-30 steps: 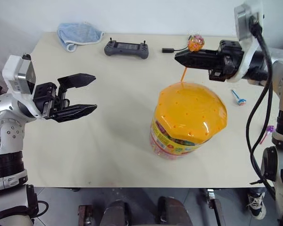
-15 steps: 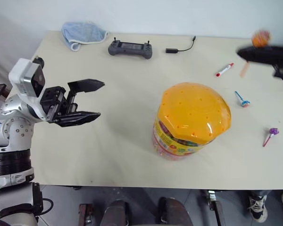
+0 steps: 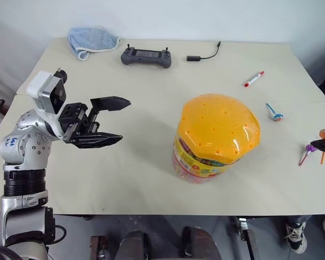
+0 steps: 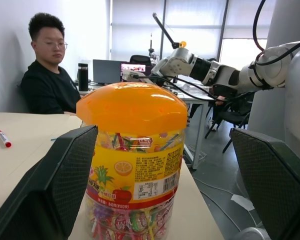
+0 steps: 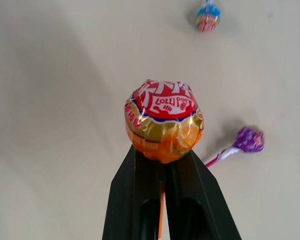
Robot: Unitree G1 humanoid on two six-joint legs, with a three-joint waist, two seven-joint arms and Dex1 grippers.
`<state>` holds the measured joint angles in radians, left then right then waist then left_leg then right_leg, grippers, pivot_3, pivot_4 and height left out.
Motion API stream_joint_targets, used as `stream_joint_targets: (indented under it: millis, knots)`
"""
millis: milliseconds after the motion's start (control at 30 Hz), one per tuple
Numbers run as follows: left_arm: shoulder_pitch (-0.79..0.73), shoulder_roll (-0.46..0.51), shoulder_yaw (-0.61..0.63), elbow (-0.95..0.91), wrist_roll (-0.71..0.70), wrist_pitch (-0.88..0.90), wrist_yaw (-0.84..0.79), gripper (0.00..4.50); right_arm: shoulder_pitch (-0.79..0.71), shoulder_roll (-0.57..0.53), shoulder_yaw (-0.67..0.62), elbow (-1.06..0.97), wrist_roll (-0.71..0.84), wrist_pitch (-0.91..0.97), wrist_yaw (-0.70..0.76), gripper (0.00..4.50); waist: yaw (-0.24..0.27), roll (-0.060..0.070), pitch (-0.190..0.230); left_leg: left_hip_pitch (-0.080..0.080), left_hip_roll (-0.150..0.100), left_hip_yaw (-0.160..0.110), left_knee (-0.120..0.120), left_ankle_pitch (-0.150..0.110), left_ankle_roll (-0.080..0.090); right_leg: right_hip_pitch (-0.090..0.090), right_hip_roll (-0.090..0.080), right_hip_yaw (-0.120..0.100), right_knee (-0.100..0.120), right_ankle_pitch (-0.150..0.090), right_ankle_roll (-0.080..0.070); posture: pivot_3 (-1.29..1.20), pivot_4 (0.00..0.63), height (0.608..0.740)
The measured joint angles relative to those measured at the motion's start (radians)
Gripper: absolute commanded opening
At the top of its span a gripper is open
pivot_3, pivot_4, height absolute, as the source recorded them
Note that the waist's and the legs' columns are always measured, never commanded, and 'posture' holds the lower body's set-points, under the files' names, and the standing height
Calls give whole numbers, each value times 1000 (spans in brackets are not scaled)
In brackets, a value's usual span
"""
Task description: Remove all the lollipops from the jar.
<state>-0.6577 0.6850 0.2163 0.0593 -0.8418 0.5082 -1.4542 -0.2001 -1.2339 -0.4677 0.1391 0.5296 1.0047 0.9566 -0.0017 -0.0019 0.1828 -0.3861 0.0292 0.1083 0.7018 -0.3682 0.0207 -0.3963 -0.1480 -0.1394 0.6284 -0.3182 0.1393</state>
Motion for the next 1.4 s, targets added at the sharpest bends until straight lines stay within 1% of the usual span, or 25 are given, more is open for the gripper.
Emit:
stream_joint_targets:
  millis: [100,233,300,333,367,467,533,567,667,700,733,933,1133,1200,1267,1300,1333,1400]
  knots:
    - [7,-9,-1,-2,7,-8,4,4500,-29,59,54,12,-1,-12,-3,47,1,0,0,0,0,-1,1,0,0,1,0,0,0,0,0,0,150,740]
    - [36,-16,-2,-14,8,-7,25,4500,-153,168,160,106,-33,-47,-52,47,0,0,0,0,0,-1,1,0,0,1,0,0,0,0,0,0,150,740]
    - [46,-17,-2,-21,8,-5,35,4500,-185,194,199,149,-48,-65,-63,47,3,0,0,-1,0,-2,1,0,0,1,0,-1,0,0,0,0,150,740]
    - [49,-17,-1,-24,8,-5,40,4500,-197,199,210,167,-59,-70,-67,585,4,0,0,-1,0,-2,1,0,0,1,0,-1,0,0,0,0,150,740]
    - [54,-16,-1,-33,8,-5,46,4500,-211,201,223,187,-70,-79,-68,831,4,0,0,-1,-1,-2,1,0,0,1,0,-1,0,0,0,0,150,740]
    - [76,-6,-1,-53,10,0,60,4500,-224,200,227,215,-83,-95,-64,1857,2,0,0,-1,-1,-3,1,0,0,1,0,-1,0,0,0,0,150,740]
    - [87,-2,-1,-54,17,8,74,4500,-224,200,227,227,-90,-104,-57,2560,1,0,0,-1,0,-2,1,0,0,1,0,-1,0,0,0,0,150,740]
    - [90,-2,-1,-55,19,9,81,4500,-224,200,227,231,-95,-108,-54,2984,1,0,0,-1,0,-2,1,0,0,1,0,-1,0,0,0,0,150,740]
    - [95,0,-1,-58,24,9,90,4500,-226,200,227,244,-102,-112,-51,3777,2,0,0,-1,0,-2,1,0,0,1,0,-1,0,0,0,0,150,740]
    - [95,0,-2,-57,29,9,97,4500,-225,199,227,248,-105,-112,-48,4192,2,0,0,-1,0,-2,1,0,0,1,0,-1,0,0,0,0,150,740]
    - [95,0,-3,-57,35,9,105,4500,-225,196,227,249,-107,-112,-46,4453,2,0,0,-1,0,-2,1,0,0,1,0,-1,0,0,0,0,150,740]
    - [83,0,-38,-39,91,16,157,4500,-212,166,206,246,-109,-112,-31,4481,2,0,0,-1,0,-2,1,0,0,1,0,-1,0,0,0,0,150,740]
    - [78,-11,-39,-32,99,14,172,4500,-133,165,143,169,-83,-105,-3,4481,2,0,0,-1,0,-2,1,0,0,1,0,-1,0,0,0,0,150,740]
    - [88,-10,-38,-28,104,10,175,4500,-50,170,75,65,-54,-148,37,4481,4,1,-1,-1,0,-3,1,0,0,1,0,-2,0,0,0,0,150,740]
    - [114,-7,-34,-25,108,1,175,4500,54,213,-32,-87,-10,-246,97,4481,7,1,-1,-1,0,-3,0,0,0,1,0,-2,0,0,0,0,150,740]
    - [136,-2,-30,-23,109,-3,173,4500,114,232,-62,-162,10,-297,139,4481,8,1,-1,0,0,-3,0,0,0,1,0,-2,0,0,0,0,150,740]
    - [157,6,-24,-16,112,-6,172,4500,173,246,-68,-219,19,-353,182,4481,8,1,-1,0,0,-3,0,0,0,1,0,-2,0,0,0,0,150,740]
    - [192,22,-13,-13,118,-10,172,4500,251,275,-59,-255,6,-464,242,4481,10,0,-1,0,-1,-3,1,0,0,2,0,-2,-1,0,0,0,150,740]
